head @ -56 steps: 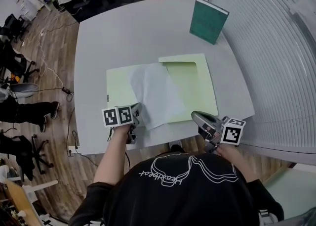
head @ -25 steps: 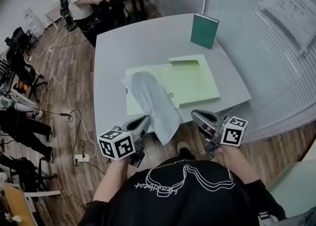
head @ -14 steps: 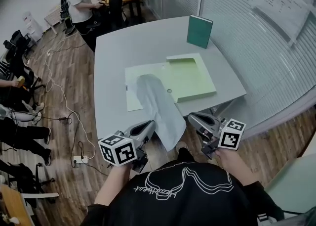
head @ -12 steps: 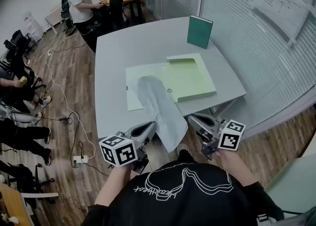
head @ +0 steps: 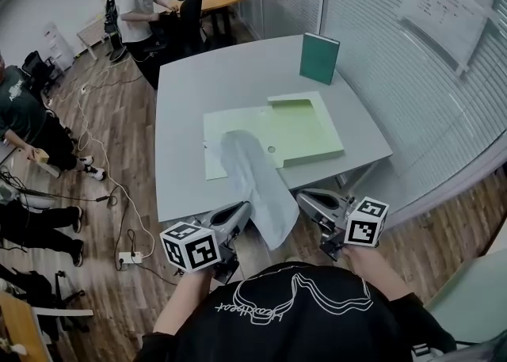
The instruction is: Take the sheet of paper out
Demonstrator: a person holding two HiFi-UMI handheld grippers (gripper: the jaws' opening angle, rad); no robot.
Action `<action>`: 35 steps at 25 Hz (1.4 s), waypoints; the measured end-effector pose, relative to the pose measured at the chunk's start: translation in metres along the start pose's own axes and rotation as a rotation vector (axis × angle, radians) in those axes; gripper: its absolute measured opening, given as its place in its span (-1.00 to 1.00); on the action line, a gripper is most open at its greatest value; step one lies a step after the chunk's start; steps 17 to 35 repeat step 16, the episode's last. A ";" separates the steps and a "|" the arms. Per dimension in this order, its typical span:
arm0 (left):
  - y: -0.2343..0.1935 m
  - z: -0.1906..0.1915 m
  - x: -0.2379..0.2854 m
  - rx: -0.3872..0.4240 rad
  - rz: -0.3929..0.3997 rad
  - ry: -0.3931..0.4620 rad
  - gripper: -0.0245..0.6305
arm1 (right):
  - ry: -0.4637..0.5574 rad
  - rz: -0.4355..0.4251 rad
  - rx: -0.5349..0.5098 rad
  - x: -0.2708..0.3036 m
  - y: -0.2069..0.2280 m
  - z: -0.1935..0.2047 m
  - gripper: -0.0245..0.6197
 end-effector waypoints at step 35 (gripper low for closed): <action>0.019 -0.001 0.019 0.000 0.022 -0.003 -0.89 | 0.005 0.027 -0.019 -0.022 0.006 -0.011 -0.90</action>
Point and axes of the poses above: the fingertips, and each gripper's own axes: x forward along the fingers, y to its right, z out of its underside, the point moved 2 cm from there along -x, backward along the fingers, and after that the axes turned 8 degrees about -z, right-handed, at the moved point
